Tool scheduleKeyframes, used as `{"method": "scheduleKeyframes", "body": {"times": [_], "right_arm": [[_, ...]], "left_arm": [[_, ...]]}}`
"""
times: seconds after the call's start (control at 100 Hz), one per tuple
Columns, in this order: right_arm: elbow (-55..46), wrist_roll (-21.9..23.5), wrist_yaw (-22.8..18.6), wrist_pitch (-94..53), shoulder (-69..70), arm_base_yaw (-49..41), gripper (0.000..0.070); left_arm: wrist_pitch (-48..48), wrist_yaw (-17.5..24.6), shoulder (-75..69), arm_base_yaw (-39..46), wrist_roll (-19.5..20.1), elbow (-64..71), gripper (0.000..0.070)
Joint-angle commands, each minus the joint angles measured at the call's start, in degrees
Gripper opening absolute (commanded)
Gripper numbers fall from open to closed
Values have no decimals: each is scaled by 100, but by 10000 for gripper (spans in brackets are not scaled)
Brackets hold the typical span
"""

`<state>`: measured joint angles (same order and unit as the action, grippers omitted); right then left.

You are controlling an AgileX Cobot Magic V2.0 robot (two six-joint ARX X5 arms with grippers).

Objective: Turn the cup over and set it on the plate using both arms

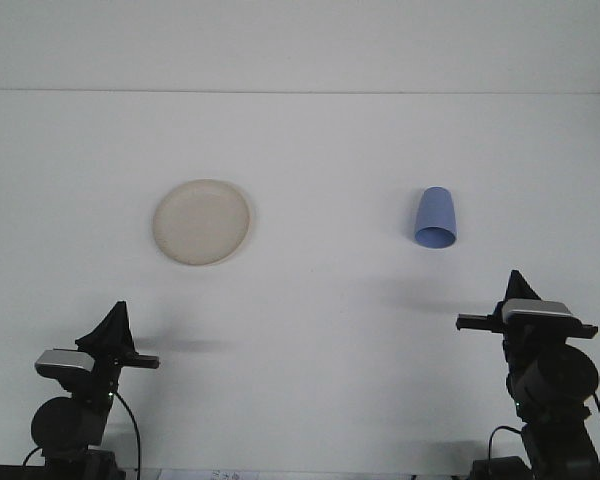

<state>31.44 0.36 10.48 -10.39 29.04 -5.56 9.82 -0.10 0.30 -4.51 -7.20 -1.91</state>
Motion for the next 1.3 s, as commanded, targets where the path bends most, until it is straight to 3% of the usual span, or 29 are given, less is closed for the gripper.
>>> {"method": "scheduleKeyframes", "body": {"times": [0.0,0.06,0.1,0.36,0.6,0.99,1.29], "right_arm": [[31,37,-13,76,297,2,188],[26,195,-13,94,621,2,374],[26,302,-13,125,866,2,431],[-39,326,-76,1464,2577,2,431],[-39,306,-531,2872,4092,-4,431],[-24,221,-601,5123,5912,35,427],[369,210,-782,5602,6822,310,425]], "left_arm": [[59,-11,-11,0,-17,109,12],[59,-13,-11,0,-17,109,12],[57,-13,-11,0,-17,109,12],[59,-13,-11,0,-15,109,12],[59,-13,-11,0,-17,109,12],[59,-13,-11,0,-17,109,12],[59,-13,-11,0,-17,109,12]]}}
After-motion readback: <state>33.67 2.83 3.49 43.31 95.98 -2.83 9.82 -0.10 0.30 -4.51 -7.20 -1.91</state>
